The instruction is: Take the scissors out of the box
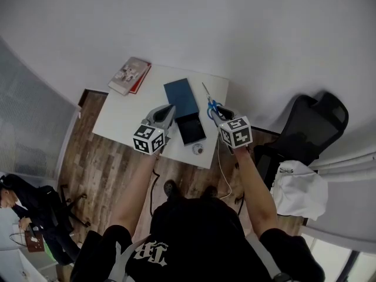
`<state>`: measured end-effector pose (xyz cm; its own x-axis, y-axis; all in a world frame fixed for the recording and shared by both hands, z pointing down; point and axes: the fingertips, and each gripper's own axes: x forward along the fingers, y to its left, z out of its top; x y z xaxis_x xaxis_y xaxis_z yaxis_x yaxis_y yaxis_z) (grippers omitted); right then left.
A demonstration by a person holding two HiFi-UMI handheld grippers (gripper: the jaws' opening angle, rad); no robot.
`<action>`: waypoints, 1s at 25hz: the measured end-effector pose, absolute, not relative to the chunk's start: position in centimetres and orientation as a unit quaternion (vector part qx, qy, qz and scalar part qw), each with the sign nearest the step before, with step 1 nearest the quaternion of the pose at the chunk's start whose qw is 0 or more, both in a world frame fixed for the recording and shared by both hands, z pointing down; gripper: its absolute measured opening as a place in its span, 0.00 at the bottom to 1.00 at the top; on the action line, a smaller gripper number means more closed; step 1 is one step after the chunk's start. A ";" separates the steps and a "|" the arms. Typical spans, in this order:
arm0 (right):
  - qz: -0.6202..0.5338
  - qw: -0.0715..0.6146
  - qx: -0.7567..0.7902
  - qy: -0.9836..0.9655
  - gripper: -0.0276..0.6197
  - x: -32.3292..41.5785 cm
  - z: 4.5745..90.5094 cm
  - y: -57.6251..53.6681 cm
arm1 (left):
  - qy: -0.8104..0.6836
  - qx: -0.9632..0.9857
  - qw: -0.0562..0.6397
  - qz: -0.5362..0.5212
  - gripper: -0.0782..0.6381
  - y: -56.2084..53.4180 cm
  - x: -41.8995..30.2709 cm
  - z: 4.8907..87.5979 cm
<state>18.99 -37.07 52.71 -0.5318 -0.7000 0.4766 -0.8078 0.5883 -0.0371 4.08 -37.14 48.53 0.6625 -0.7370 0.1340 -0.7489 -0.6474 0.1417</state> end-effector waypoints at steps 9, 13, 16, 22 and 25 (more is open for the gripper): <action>0.121 0.195 0.450 -0.863 0.18 21.6 51.6 -37.7 | -0.397 0.913 0.089 0.033 0.10 -37.9 6.8 48.2; 0.123 0.188 0.459 -0.860 0.18 22.5 51.4 -37.8 | -0.387 0.917 0.086 0.034 0.10 -38.2 7.9 48.0; 0.123 0.186 0.464 -0.857 0.18 23.0 51.1 -37.8 | -0.381 0.920 0.084 0.035 0.10 -38.4 8.5 47.9; 0.123 0.184 0.470 -0.854 0.18 23.8 50.9 -37.9 | -0.373 0.924 0.082 0.035 0.10 -38.6 9.4 47.7; 0.125 0.183 0.472 -0.853 0.18 23.9 50.9 -37.9 | -0.369 0.925 0.080 0.037 0.10 -38.7 9.6 47.5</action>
<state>23.88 -37.93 50.94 -0.4880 -0.7595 0.4302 -0.8511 0.5234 -0.0413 9.60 -38.72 47.55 0.7256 -0.6762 0.1274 -0.6880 -0.7155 0.1211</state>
